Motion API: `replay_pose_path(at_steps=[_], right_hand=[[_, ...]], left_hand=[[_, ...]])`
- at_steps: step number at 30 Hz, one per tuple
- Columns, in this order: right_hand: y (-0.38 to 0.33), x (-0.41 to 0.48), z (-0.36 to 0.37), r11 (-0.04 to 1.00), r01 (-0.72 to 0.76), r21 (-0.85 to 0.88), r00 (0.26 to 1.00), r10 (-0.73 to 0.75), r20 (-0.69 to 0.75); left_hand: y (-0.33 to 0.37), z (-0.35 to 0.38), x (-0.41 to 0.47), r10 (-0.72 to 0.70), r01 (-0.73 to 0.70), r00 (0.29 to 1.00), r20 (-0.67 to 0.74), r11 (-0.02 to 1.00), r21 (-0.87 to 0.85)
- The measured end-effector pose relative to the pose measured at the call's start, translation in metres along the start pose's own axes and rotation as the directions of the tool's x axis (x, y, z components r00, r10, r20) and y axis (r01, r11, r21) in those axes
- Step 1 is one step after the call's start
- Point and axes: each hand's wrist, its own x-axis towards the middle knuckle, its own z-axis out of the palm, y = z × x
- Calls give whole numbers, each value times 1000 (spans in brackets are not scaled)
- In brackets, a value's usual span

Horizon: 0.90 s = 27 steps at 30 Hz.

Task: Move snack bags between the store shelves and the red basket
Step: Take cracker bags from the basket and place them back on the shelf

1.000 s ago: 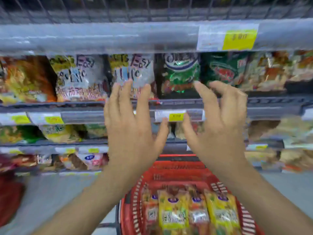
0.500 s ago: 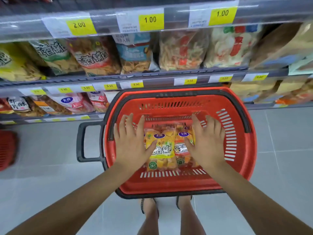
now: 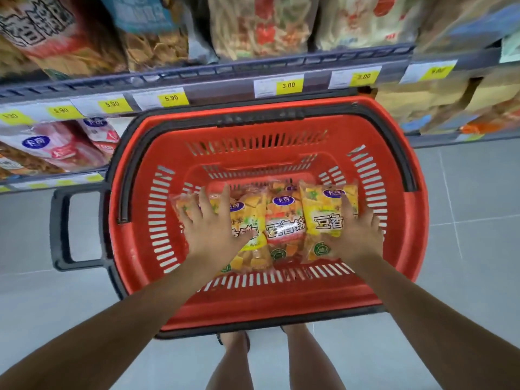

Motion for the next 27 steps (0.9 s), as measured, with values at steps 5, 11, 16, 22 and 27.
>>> replay_pose_path(at_steps=[5, 11, 16, 22, 27], right_hand=[[8, 12, 23, 975, -87, 206, 993, 69, 91], [8, 16, 30, 884, -50, 465, 999, 34, 41], [-2, -3, -1, 906, 101, 411, 994, -77, -73], [-39, -43, -85, 867, 265, 421, 958, -187, -218], [-77, -90, -178, 828, 412, 382, 874, -240, -422]], left_hand=[[9, 23, 4, -70, 79, 987, 147, 995, -56], [10, 30, 10, -118, 199, 955, 271, 935, -294], [10, -1, -8, 3, 41, 987, 163, 964, -264], [-5, -99, -38, 15, -4, 999, 39, 964, -264], [-27, -204, -59, -7, -29, 993, -122, 954, -297]])
